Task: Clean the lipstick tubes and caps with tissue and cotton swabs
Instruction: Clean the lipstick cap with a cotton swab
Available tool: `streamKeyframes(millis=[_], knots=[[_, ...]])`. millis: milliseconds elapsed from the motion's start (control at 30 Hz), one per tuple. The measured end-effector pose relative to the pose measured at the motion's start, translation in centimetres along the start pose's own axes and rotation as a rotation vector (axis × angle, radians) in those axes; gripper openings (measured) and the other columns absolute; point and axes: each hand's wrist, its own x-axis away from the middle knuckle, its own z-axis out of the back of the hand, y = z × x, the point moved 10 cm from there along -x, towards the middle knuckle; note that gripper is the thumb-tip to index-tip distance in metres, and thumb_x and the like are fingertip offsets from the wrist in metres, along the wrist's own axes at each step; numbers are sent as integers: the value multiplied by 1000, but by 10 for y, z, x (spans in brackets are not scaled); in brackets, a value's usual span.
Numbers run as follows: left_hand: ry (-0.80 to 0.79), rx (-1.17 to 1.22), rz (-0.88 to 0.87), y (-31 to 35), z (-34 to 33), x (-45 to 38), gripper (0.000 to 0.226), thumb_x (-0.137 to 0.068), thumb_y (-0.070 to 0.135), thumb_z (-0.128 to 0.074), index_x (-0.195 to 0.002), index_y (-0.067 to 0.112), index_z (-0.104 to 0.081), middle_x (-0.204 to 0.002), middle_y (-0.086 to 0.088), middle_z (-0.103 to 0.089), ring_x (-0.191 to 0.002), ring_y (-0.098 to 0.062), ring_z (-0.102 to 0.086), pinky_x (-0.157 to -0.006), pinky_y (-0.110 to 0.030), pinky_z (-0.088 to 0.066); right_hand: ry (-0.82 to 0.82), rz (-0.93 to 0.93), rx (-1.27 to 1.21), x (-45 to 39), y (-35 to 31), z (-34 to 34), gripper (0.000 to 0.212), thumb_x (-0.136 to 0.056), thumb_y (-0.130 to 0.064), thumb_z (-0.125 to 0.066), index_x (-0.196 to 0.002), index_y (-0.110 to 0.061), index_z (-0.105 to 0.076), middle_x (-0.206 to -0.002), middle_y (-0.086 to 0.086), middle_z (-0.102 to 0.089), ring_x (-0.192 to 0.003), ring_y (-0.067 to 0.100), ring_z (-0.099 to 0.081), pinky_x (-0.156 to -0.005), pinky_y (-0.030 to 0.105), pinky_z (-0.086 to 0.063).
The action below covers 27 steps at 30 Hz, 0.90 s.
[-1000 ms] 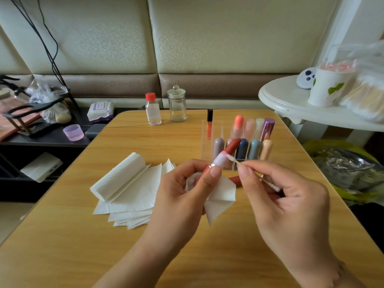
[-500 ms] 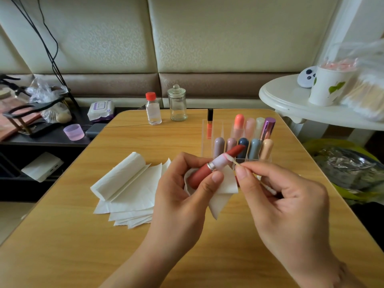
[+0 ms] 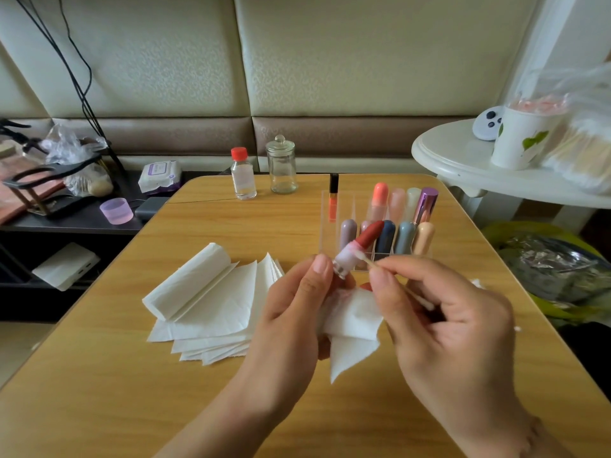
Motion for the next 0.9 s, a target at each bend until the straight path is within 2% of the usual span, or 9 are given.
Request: streamKeyframes(millis=[67, 133, 267, 367, 500, 600, 667, 767, 900], knots=[[-15, -2, 4, -1, -1, 0, 34, -83, 49, -49, -71, 24, -69, -66, -2, -55, -59, -15, -50, -53, -27, -39, -12, -8, 24, 1, 3, -2, 10, -92, -15, -66, -91, -12, -75, -57, -21, -50, -47, 0, -47, -49, 10, -33], [-14, -19, 5, -1, 0, 0, 36, -83, 51, -48, -69, 25, -69, -65, 0, -56, -58, -13, -52, -52, -26, -42, -1, -20, 24, 2, 6, -1, 11, -94, -18, -66, -93, -12, -75, -54, -14, -51, -46, 5, -46, -47, 14, -33], [-15, -64, -10, -1, 0, -2, 43, -86, 53, -43, -69, 21, -66, -61, 1, -53, -52, -13, -48, -47, -25, -38, 1, -25, 39, 2, 8, 0, 13, -95, -21, -65, -93, -14, -75, -52, -8, -52, -45, 8, -45, -45, 20, -36], [-4, -78, 7, -2, 2, -2, 46, -89, 57, -47, -67, 22, -66, -61, -2, -52, -56, -20, -45, -53, -31, -32, -6, -35, 53, 2, 11, 1, 12, -94, -21, -65, -93, -15, -75, -52, -6, -57, -45, 9, -48, -43, 25, -38], [24, 14, 99, -9, 6, -3, 52, -86, 61, -54, -63, 16, -65, -55, -6, -53, -49, -19, -45, -54, -33, -32, -5, -38, 27, 3, 11, 3, 14, -94, -19, -65, -90, -12, -76, -64, -6, -69, -53, 8, -63, -47, 28, -48], [-57, 134, 157, -14, -1, -3, 55, -84, 60, -52, -60, 11, -59, -47, -9, -45, -44, -21, -42, -56, -34, -33, 33, 11, 0, 2, 2, 7, 13, -95, -20, -63, -96, -13, -74, -66, 2, -70, -53, 14, -66, -44, 34, -48], [-88, 155, 200, -19, -3, -2, 56, -87, 60, -53, -57, 12, -57, -46, -7, -42, -41, -19, -40, -52, -30, -34, 31, 17, -1, 0, 0, 5, 12, -95, -18, -64, -99, -13, -74, -71, -1, -73, -58, 11, -69, -49, 32, -52], [-138, 215, 248, -24, -9, -3, 56, -86, 59, -52, -54, 13, -54, -44, -6, -41, -38, -17, -39, -50, -28, -34, 15, 27, 35, -1, 0, 2, 11, -93, -14, -67, -99, -10, -75, -84, -11, -73, -71, -1, -70, -62, 18, -55], [-167, 237, 268, -24, -11, -2, 59, -94, 56, -40, -54, 13, -44, -42, -7, -39, -35, -16, -35, -49, -30, -27, -8, -14, 50, 1, 8, 1, 10, -93, -16, -67, -96, -13, -76, -74, -5, -73, -64, 6, -70, -54, 28, -55]])
